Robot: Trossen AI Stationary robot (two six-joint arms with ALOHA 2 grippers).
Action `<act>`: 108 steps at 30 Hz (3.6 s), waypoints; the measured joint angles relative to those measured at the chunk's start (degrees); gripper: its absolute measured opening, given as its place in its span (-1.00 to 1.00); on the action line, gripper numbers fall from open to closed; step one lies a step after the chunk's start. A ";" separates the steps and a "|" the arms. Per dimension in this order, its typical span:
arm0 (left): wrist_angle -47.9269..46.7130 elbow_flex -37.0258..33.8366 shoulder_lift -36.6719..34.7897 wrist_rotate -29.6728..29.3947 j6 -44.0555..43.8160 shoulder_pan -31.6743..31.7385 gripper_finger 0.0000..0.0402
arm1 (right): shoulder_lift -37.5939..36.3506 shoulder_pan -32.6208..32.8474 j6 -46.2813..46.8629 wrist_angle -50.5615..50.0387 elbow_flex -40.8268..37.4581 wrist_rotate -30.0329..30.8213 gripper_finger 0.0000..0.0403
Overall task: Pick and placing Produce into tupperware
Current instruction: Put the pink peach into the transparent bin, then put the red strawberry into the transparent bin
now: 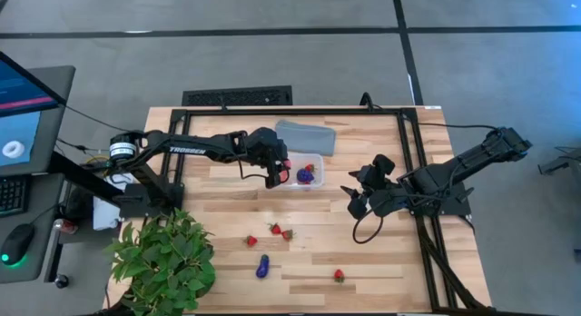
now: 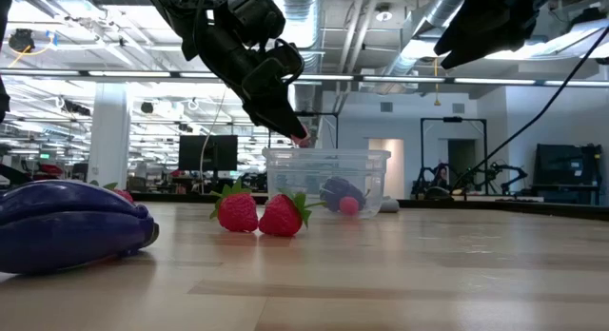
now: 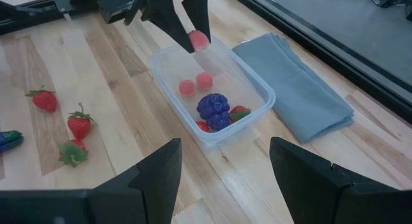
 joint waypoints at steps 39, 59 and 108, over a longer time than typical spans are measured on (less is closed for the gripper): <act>-32.54 7.32 -8.66 10.50 6.47 -0.04 -0.15 | 4.11 19.06 19.60 7.85 -6.17 -22.80 0.29; -41.20 7.02 -10.51 8.09 6.40 -0.02 -0.15 | 29.71 21.88 7.38 20.88 1.66 -30.29 0.29; -50.73 -16.20 -62.09 -3.68 -19.15 0.50 -0.15 | 36.54 15.84 -23.63 21.27 5.79 -42.51 0.29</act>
